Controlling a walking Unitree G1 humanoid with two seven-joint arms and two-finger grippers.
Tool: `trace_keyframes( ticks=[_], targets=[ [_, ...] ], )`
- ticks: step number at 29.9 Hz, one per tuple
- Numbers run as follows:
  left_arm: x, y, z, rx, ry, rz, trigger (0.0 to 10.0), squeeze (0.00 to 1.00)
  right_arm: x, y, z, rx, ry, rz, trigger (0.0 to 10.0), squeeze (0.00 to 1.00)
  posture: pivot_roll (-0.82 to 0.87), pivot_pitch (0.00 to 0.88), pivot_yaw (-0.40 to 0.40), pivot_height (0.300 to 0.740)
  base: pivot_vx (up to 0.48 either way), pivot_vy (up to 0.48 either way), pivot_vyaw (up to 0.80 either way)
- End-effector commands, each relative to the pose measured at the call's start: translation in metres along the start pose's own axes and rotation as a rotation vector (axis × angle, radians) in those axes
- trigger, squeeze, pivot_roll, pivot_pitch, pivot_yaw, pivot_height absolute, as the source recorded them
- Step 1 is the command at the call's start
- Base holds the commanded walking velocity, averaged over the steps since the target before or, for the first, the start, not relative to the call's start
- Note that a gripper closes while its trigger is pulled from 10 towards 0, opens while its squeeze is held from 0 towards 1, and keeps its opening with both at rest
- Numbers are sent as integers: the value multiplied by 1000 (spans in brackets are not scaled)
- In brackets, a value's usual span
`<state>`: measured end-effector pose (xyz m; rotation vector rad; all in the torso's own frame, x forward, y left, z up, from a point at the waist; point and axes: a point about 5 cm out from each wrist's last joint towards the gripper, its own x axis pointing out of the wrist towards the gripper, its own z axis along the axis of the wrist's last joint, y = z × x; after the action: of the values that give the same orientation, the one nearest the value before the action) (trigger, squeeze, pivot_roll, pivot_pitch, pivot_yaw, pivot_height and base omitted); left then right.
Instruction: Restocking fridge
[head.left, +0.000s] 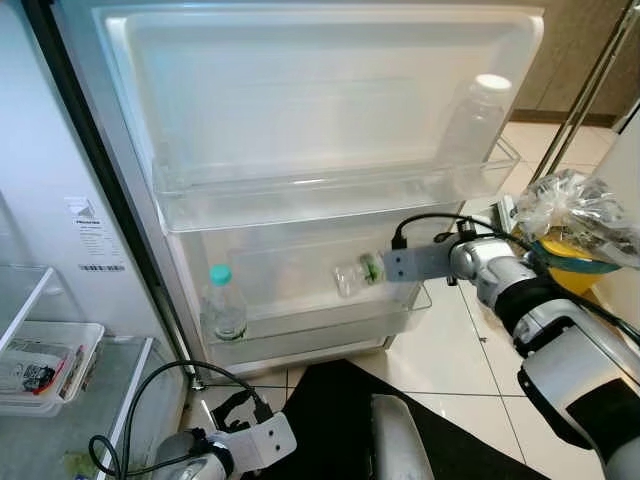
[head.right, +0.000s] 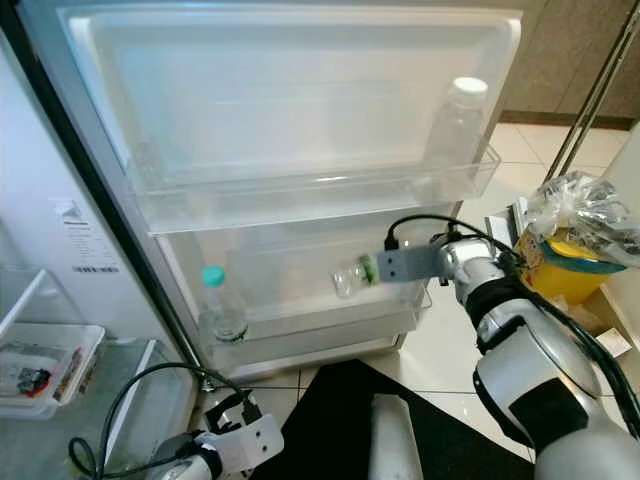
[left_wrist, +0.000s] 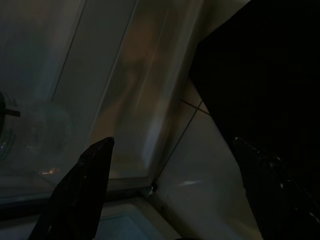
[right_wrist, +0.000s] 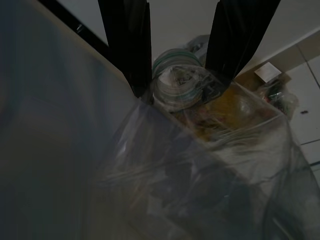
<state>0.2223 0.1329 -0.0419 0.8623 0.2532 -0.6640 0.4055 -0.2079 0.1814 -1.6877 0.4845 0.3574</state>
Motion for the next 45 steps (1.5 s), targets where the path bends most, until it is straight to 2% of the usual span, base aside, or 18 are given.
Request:
trace_keyframes(
  ticks=[1, 3, 4, 7, 10, 17, 19, 22, 28, 37, 45],
  targets=[
    [-1, -7, 0, -10, 13, -14, 10000, 0, -1, -3, -6, 32, 14, -11, 10000, 0, -95, 131, -90, 453, 0, 0, 0],
    [-1, -7, 0, -12, 11, -15, 10000, 0, -1, -3, -4, -113, 11, -17, 10000, 0, -97, 133, -88, 453, 0, 0, 0],
    [-1, -7, 0, -12, 11, -15, 10000, 0, -1, -3, -4, -113, 11, -17, 10000, 0, -97, 133, -88, 453, 0, 0, 0],
    [-1, -8, 1, -12, 7, -17, 10000, 0, -1, -4, 0, -272, 19, -34, 10000, 0, -100, 136, -91, 453, 0, 0, 0],
    [0, -9, 2, -14, 4, -17, 10000, 0, -2, -7, 7, -352, 20, -56, 10000, 0, -100, 140, -95, 453, 0, 0, 0],
    [0, -11, 3, -19, 1, -14, 10000, 0, -2, -12, 12, -349, 26, -105, 10000, 0, -97, 147, -103, 453, 0, 0, 0],
    [-1, -14, 4, -26, -3, -14, 10000, 0, 0, -8, 6, -276, 49, -113, 10000, 0, -94, 157, -104, 453, 0, 0, 0],
    [-2, -18, 4, -30, -4, -19, 10000, 0, 2, -1, -1, -222, 73, -105, 10000, 0, -91, 163, -105, 453, 0, 0, 0],
    [-7, -23, 1, -34, -3, -29, 10000, 0, 3, 9, -12, -200, 109, -84, 10000, 0, -86, 184, -107, 453, 0, 0, 0],
    [-13, -26, -3, -44, -3, -28, 10000, 0, 7, 30, -15, -319, 120, -34, 10000, 0, -85, 227, -113, 453, 0, 0, 0],
    [-17, -33, -4, -60, -14, -28, 10000, 0, 9, 38, -6, -448, 104, -28, 10000, 0, -80, 259, -121, 453, 0, 0, 0]
  ],
)
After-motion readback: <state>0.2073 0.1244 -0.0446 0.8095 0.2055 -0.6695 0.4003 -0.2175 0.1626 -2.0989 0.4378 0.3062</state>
